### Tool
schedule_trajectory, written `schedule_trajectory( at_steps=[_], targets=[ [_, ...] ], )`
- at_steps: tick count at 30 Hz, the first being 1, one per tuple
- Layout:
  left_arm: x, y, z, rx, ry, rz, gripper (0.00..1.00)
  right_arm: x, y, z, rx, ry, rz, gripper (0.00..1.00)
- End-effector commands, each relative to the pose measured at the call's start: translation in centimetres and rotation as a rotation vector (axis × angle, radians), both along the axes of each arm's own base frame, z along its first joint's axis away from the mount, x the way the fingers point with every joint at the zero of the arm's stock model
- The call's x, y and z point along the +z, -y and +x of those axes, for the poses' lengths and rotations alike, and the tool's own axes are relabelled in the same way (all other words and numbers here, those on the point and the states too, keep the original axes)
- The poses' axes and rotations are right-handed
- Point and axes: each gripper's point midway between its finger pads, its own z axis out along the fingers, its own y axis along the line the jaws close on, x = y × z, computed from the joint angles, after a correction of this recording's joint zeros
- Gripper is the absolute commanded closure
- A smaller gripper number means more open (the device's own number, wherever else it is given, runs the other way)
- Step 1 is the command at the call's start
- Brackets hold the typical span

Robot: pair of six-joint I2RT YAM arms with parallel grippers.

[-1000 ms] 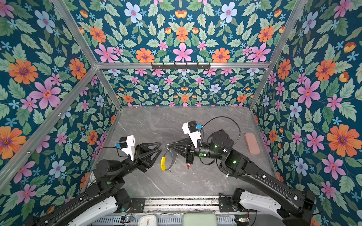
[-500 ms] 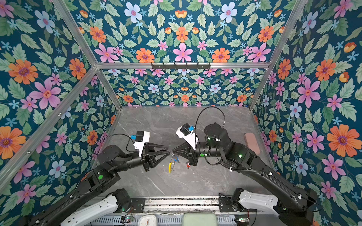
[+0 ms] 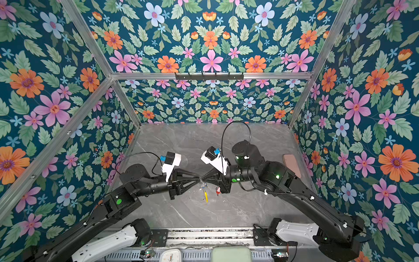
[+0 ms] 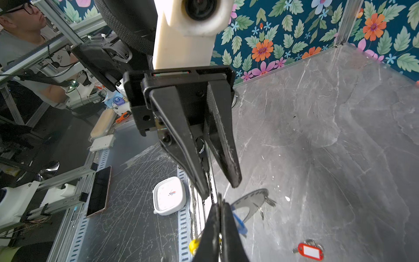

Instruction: Remove the keys from the keyring

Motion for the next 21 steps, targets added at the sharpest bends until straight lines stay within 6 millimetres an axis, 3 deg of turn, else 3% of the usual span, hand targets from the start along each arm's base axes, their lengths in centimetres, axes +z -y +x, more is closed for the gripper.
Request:
schedule_trajectory(
  at_steps=[1,9,15,21],
  targets=[
    [0.7,0.2,-0.3,-0.030,0.025,-0.023,0.74,0.2,0.0,0.1,0.003,0.023,-0.001,1.00],
    [0.5,0.4,0.3,-0.005,0.021,-0.016,0.83,0.5,0.0,0.1,0.001,0.025,0.008,1.00],
    [0.7,0.0,0.7,0.032,0.033,-0.018,0.77,-0.1,-0.4,0.5,-0.051,0.060,-0.052,1.00],
    [0.7,-1.1,2.2,0.153,0.048,-0.007,0.75,-1.0,-0.4,2.7,-0.216,0.168,-0.169,1.00]
  ],
)
